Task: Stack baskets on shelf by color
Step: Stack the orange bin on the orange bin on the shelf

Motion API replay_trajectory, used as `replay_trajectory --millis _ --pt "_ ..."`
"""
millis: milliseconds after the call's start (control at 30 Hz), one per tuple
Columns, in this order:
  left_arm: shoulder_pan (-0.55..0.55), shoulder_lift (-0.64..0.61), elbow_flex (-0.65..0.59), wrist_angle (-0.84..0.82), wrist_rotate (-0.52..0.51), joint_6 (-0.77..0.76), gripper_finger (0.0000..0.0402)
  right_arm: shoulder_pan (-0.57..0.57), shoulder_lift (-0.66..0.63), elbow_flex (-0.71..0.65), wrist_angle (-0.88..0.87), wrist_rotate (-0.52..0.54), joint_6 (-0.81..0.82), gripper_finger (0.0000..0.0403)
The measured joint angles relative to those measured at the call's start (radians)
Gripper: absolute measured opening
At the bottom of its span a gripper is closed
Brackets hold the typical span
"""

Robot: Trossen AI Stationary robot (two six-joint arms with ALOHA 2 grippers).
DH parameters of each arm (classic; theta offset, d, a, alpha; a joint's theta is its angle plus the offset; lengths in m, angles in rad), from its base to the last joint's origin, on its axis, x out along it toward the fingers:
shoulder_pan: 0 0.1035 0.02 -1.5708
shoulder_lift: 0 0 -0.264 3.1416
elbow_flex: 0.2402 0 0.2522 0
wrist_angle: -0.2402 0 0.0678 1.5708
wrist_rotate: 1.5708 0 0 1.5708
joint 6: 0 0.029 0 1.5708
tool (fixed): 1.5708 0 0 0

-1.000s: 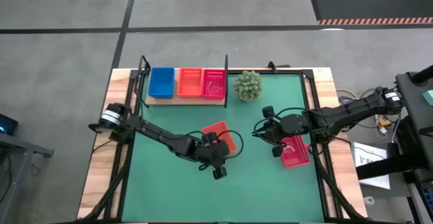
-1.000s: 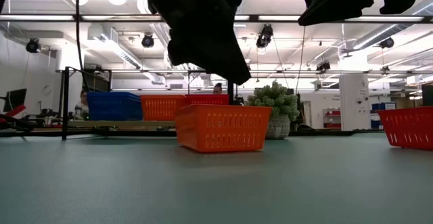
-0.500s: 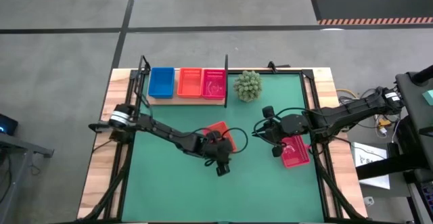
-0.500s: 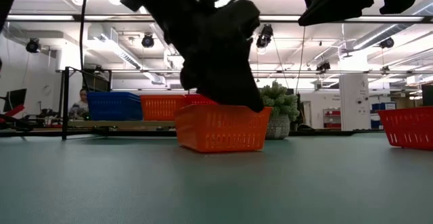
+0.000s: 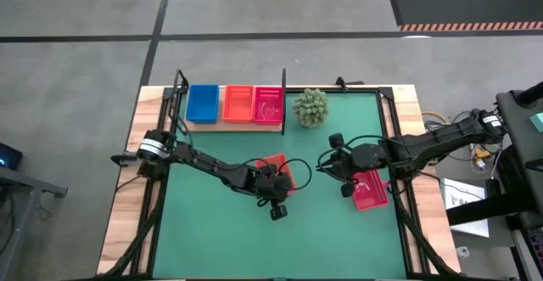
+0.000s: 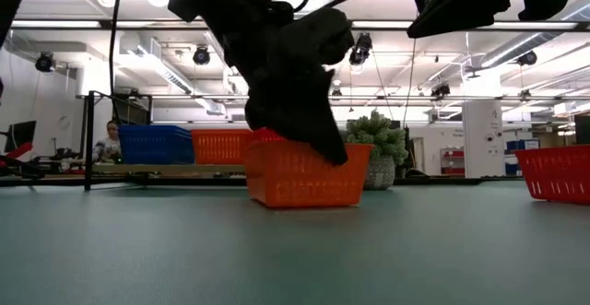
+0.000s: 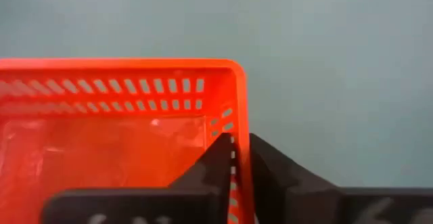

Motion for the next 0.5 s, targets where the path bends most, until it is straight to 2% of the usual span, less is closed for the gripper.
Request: replay_trajectory --millis 167,400,500 --pt "-0.014 -0.052 0.045 -0.175 -0.043 0.074 0.0004 0.000 0.000 -0.004 -0.001 0.000 0.000 0.0027" --pt "-0.065 -0.217 0.053 -0.342 -0.091 0.354 0.0001 0.000 0.000 -0.005 0.001 0.000 -0.001 0.0027" --pt "-0.071 -0.303 0.046 -0.440 -0.182 0.457 0.0001 0.000 0.000 -0.005 0.003 0.000 0.000 0.0027"
